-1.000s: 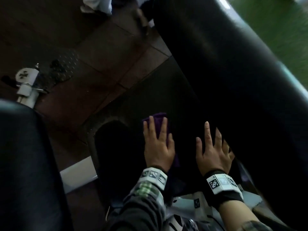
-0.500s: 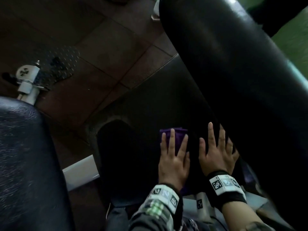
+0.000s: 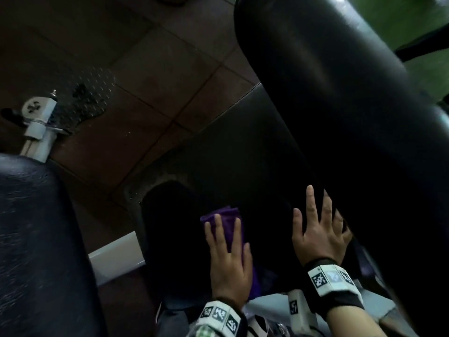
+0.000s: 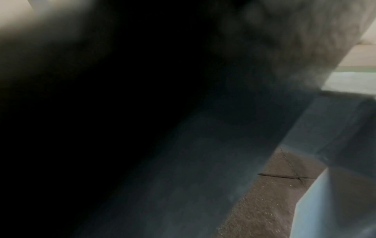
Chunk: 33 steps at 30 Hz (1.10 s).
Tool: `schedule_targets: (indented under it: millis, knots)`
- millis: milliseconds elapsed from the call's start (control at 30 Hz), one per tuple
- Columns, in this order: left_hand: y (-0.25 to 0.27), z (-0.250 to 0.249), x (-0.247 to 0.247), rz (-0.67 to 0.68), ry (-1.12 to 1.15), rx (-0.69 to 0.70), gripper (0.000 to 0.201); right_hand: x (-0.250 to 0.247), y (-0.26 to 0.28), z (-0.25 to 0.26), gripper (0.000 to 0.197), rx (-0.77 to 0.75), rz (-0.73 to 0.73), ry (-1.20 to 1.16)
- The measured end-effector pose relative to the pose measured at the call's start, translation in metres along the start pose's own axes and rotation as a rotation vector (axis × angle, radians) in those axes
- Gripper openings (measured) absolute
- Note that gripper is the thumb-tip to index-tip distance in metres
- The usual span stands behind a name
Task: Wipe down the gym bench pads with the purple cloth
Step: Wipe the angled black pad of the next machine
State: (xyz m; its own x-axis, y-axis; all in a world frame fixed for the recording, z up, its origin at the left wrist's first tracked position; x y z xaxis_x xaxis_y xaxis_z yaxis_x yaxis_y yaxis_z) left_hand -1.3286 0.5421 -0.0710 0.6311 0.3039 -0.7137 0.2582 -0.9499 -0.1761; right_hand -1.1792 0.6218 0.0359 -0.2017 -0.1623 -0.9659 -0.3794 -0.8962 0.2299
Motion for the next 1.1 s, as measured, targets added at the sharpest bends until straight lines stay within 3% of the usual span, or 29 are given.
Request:
schedule_targets:
  millis: [133,233,333,467,600,667,800,967,1033,1100]
  knots:
    - [-0.040,-0.019,0.008,0.025,-0.012,0.107,0.050,-0.004,0.000,0.003,0.050,0.051,0.075,-0.012]
    - [-0.103,-0.022,0.018,-0.016,0.061,0.175,0.049,-0.004,0.000,0.004,0.051,0.102,0.153,-0.115]
    - [-0.168,-0.012,0.023,-0.059,0.064,0.206,0.048,-0.006,-0.002,0.006,0.051,0.070,0.127,-0.120]
    - [-0.224,0.031,0.012,-0.067,-0.002,0.030,0.057,-0.006,-0.002,0.009,0.051,0.100,0.149,-0.096]
    - [-0.202,0.079,-0.009,-0.129,-0.039,-0.170,0.062,-0.007,-0.002,0.010,0.051,0.113,0.152,-0.074]
    - [-0.167,0.080,-0.014,-0.176,-0.057,-0.156,0.056,-0.008,-0.001,0.011,0.051,0.123,0.165,-0.085]
    - [-0.119,0.036,-0.002,-0.118,-0.025,-0.009,0.053,-0.007,-0.002,0.011,0.051,0.155,0.176,-0.143]
    - [-0.166,-0.001,0.015,-0.120,0.014,0.147,0.050,-0.009,-0.004,0.013,0.050,0.132,0.143,-0.138]
    - [-0.200,0.005,0.016,-0.155,0.005,0.139,0.050,-0.010,-0.003,0.013,0.050,0.099,0.092,-0.093]
    - [-0.227,0.022,0.014,-0.159,0.002,0.045,0.054,-0.010,-0.002,0.012,0.050,0.067,0.042,-0.021]
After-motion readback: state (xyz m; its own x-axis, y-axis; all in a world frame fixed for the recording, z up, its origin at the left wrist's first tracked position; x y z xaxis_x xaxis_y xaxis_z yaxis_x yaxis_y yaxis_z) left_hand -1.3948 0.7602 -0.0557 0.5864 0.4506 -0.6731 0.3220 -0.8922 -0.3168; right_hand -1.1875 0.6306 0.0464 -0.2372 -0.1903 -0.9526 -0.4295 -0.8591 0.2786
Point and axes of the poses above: each hand's wrist, its own y-axis away from the middle knuckle, its own x-axis out of the palm, z = x × y, the point moved 5 cm from there along -y, towards the middle knuckle, and after that the axes turned 12 degrees about -z, right-handed, at the moved point
